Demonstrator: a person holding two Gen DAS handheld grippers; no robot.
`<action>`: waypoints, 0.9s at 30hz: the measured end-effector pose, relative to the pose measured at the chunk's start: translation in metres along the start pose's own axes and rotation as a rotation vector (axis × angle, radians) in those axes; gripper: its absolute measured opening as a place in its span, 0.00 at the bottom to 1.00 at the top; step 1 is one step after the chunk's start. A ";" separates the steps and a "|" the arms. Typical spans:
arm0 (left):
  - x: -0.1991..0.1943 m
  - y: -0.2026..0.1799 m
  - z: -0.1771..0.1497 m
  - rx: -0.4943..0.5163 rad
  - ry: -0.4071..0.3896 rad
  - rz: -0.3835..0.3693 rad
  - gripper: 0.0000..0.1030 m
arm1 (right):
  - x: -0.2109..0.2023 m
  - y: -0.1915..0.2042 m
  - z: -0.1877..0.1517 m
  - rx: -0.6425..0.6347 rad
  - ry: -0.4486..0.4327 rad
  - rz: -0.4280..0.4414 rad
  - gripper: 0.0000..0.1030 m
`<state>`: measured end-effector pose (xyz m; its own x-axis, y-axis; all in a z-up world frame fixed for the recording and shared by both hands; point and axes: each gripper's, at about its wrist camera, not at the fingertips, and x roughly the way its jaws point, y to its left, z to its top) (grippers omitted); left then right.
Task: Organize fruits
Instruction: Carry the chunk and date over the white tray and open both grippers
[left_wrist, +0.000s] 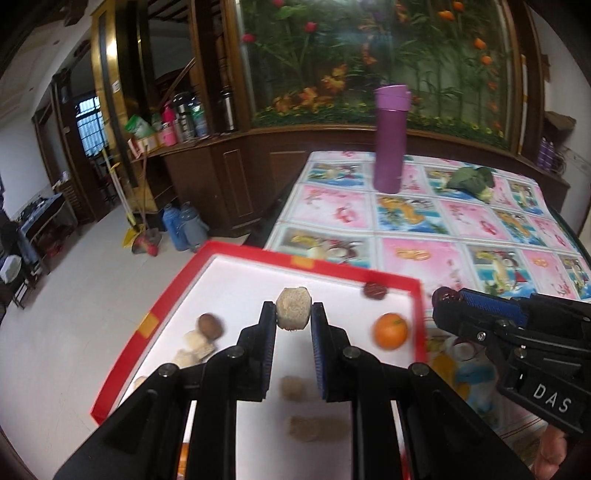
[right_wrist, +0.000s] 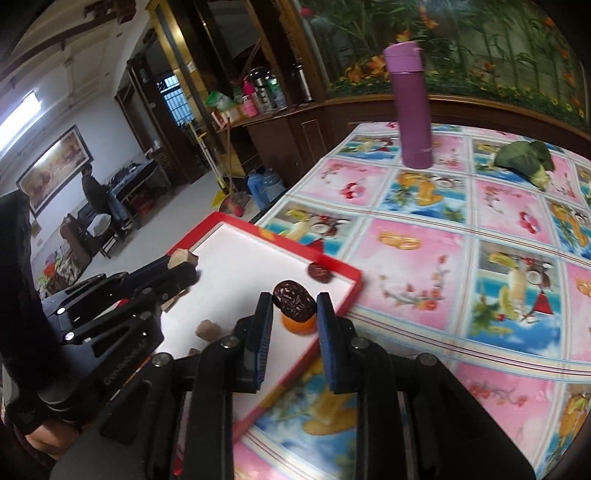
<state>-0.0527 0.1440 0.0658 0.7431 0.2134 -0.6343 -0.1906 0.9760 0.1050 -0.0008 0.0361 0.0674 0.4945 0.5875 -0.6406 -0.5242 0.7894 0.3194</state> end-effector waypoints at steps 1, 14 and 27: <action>0.002 0.005 -0.002 -0.010 0.004 0.003 0.17 | 0.006 0.006 0.000 -0.009 0.013 0.003 0.25; 0.013 0.040 -0.018 -0.054 0.033 0.030 0.17 | 0.039 0.037 -0.020 -0.054 0.116 -0.018 0.25; 0.025 0.047 -0.028 -0.066 0.074 0.041 0.17 | 0.049 0.052 -0.040 -0.089 0.177 -0.013 0.25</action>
<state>-0.0611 0.1944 0.0335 0.6852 0.2470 -0.6852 -0.2632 0.9611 0.0832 -0.0315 0.0988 0.0244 0.3756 0.5309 -0.7596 -0.5817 0.7732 0.2527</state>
